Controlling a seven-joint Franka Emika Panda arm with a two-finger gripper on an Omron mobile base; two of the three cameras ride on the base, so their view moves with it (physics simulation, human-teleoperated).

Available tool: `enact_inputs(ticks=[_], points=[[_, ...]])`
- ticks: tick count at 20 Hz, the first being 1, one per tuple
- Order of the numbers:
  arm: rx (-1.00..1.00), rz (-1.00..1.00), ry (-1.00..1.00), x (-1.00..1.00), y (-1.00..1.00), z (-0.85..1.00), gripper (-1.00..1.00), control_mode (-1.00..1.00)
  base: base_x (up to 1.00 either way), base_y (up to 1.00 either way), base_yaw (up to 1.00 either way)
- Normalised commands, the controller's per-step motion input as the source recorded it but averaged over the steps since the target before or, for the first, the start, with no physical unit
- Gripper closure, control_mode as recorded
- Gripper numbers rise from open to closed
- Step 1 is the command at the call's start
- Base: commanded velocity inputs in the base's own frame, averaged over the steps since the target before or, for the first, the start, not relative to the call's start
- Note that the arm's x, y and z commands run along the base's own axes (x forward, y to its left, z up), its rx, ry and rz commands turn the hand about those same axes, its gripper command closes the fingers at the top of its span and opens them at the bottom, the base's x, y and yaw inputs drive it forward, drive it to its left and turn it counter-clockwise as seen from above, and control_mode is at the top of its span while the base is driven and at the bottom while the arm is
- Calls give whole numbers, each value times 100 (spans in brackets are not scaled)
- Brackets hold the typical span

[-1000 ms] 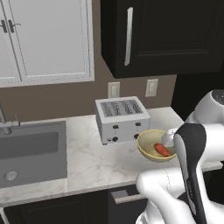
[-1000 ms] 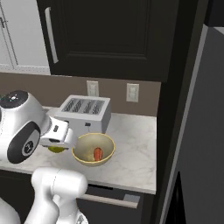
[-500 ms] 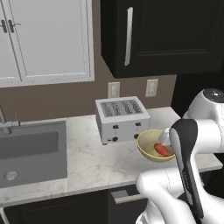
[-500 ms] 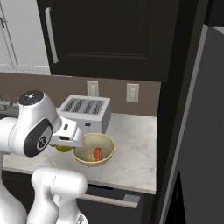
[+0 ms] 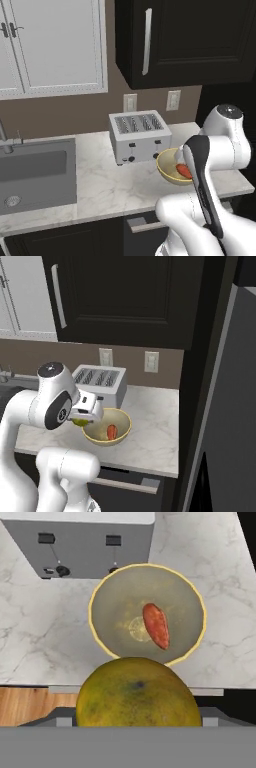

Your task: Take the sweet potato, orange, and garlic from the freezer and place them in the bowl on the counter.

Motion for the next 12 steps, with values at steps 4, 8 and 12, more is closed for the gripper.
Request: enact_inputs(ticks=[4, 8, 12], points=[[0, 0, 0, 51, 0, -28, 100, -100, 0, 0, 0], [0, 0, 0, 53, 0, -29, 100, -100, 0, 0, 0], [0, 0, 0, 45, -3, -35, 100, -100, 0, 0, 0]])
